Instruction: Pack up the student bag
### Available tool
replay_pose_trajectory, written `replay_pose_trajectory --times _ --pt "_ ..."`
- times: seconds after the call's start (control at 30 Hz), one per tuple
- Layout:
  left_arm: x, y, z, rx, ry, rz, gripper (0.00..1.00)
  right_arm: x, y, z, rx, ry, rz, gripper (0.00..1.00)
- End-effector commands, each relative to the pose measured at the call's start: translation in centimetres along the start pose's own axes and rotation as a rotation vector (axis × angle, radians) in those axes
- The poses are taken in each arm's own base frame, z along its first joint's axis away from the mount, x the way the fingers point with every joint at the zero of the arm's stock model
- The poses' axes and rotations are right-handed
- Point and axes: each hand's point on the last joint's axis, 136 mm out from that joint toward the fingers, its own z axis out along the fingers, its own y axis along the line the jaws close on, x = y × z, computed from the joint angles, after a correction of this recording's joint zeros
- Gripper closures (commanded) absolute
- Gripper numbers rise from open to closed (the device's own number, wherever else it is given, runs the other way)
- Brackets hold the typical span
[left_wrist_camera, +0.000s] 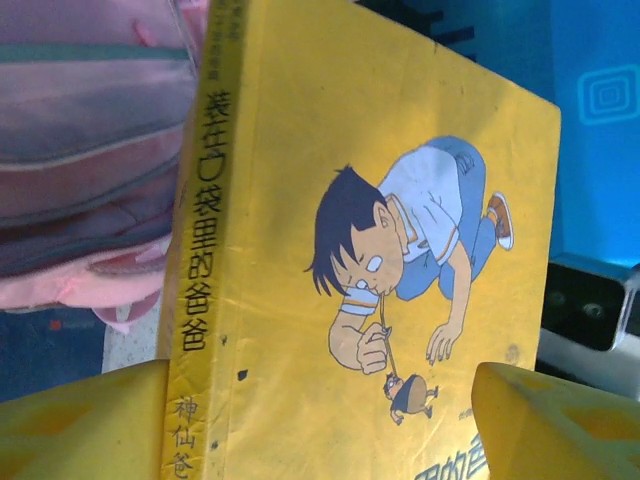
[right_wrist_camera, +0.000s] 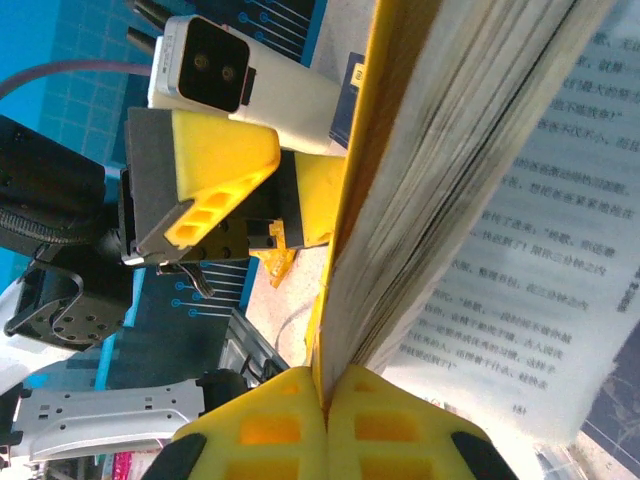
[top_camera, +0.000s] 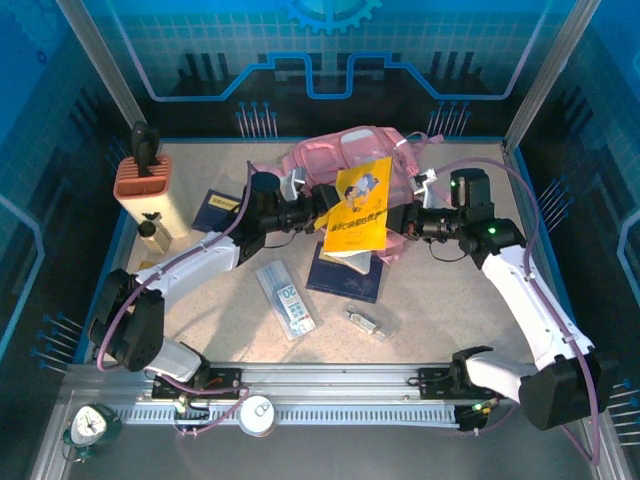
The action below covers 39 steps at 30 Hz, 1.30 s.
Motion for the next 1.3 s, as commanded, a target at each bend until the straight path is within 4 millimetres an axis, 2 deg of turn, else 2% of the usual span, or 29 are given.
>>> replay_pose_trajectory --times 0.0,0.17,0.37,0.57,0.73,0.87,1.0,1.1,1.2,1.23,1.27 --pt "0.3 -3.7 -0.4 0.095 0.028 0.044 0.28 -0.3 1.5 0.5 -0.089 -0.002 -0.051 1.00" --pt "0.2 -5.0 -0.8 0.133 0.018 0.051 0.41 0.3 -0.1 0.7 -0.036 0.020 -0.058 1.00" --pt "0.3 -5.9 -1.2 0.147 0.016 0.063 0.58 0.1 -0.6 1.2 -0.042 0.039 -0.065 1.00" --pt "0.3 -5.2 -1.8 0.084 0.001 0.087 0.71 -0.1 -1.1 1.2 -0.032 0.038 -0.067 1.00" --pt "0.4 -3.4 -1.8 -0.020 -0.005 0.108 0.73 -0.3 -0.5 0.9 -0.052 0.032 -0.079 1.00" --pt "0.6 -2.7 -1.3 -0.045 -0.002 0.109 0.79 -0.4 -0.3 1.0 -0.062 0.030 -0.081 1.00" --pt "0.2 -3.0 -1.1 -0.046 -0.009 0.105 0.91 -0.1 -1.0 1.3 -0.052 0.039 -0.071 1.00" --pt "0.0 -3.7 -1.2 -0.041 -0.012 0.118 0.94 0.1 -1.7 1.2 -0.034 0.042 -0.061 1.00" --pt "-0.3 -4.6 -1.5 -0.028 -0.027 0.127 0.99 0.3 -2.5 1.0 -0.003 0.040 -0.047 0.92" --pt "-0.5 -5.0 -1.7 -0.023 -0.034 0.129 1.00 0.4 -2.7 0.8 0.003 0.037 -0.040 0.87" --pt "-0.6 -5.5 -1.8 -0.016 -0.043 0.132 1.00 0.4 -3.2 0.7 0.013 0.031 -0.024 0.78"
